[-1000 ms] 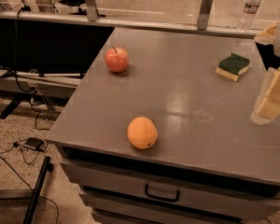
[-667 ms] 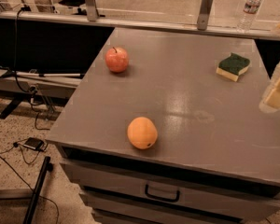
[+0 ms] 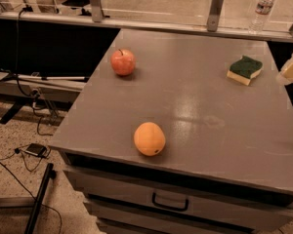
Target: Pick sponge
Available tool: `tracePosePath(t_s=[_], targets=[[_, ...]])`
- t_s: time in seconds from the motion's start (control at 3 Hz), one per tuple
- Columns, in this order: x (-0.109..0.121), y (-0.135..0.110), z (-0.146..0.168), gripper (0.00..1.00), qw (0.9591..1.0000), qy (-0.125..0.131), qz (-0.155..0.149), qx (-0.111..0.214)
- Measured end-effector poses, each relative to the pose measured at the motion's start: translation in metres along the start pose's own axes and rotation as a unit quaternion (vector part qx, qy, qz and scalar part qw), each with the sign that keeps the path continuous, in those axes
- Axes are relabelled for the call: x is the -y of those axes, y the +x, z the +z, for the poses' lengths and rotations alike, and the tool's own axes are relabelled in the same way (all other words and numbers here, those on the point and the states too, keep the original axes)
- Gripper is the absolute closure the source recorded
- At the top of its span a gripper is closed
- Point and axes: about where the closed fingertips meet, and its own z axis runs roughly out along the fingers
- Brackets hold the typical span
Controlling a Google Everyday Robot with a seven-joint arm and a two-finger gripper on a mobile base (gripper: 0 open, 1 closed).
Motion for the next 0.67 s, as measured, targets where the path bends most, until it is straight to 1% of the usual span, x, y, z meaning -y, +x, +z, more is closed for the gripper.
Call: tracePosePath(t_s=[0.33,0.67], targets=[[0.038,0.012,0.025,0.0,0.9983,-0.007,0.043,0.038],[0.058,0.028,0.056,0.0,0.9928,-0.038,0.081,0.079]])
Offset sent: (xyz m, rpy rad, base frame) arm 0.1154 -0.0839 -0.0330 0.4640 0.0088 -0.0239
